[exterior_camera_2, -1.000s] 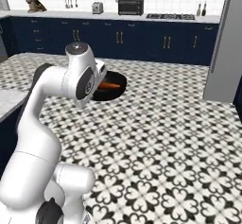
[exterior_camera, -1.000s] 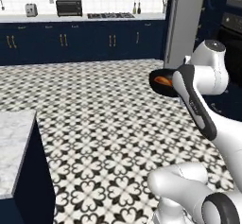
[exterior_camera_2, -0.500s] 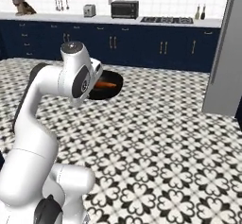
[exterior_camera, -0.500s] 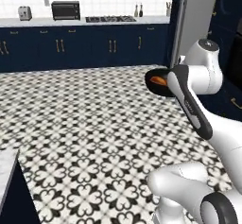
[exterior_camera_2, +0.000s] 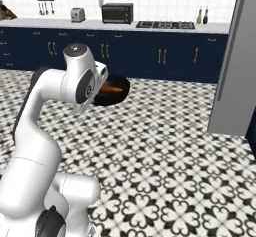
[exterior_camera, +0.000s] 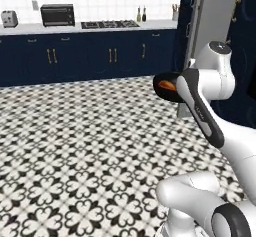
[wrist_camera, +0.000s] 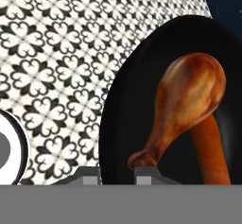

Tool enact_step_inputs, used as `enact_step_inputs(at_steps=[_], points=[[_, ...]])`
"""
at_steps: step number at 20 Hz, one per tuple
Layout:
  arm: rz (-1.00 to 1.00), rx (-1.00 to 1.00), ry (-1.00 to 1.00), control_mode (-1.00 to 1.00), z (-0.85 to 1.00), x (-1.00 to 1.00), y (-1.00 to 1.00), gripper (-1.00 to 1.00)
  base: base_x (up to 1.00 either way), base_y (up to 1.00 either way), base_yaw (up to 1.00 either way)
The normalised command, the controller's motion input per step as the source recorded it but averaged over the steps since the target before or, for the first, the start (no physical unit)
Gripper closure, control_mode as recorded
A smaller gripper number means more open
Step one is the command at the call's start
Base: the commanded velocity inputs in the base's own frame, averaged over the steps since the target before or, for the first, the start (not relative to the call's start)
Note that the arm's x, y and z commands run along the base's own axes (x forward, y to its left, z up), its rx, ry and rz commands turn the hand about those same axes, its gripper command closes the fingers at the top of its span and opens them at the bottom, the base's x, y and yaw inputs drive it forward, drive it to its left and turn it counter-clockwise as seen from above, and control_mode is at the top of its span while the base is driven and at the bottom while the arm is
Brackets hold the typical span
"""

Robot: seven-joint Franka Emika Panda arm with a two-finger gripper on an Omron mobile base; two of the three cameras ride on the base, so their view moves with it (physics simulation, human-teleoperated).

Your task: Pick the chicken drumstick and carrot from their plates and place them in the bowl. Then put the bowl in the fridge.

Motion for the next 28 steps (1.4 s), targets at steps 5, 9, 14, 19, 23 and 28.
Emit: enact_step_inputs(at_steps=[5, 9, 14, 19, 23, 28], points=[[0.0, 0.0, 0.0, 1.0, 0.0, 0.0, 0.0, 1.0, 1.0, 0.0, -0.17], [0.0, 0.0, 0.0, 1.0, 0.0, 0.0, 0.0, 1.0, 1.0, 0.14, -0.15], [0.0, 0.0, 0.0, 1.0, 0.0, 0.0, 0.0, 1.0, 1.0, 0.32, -0.14], [0.0, 0.0, 0.0, 1.0, 0.0, 0.0, 0.0, 1.0, 1.0, 0.69, -0.25], [0.0, 0.0, 0.0, 1.0, 0.0, 0.0, 0.0, 1.0, 1.0, 0.77, -0.47], [0.0, 0.0, 0.0, 1.0, 0.0, 0.0, 0.0, 1.0, 0.86, 0.79, -0.64]])
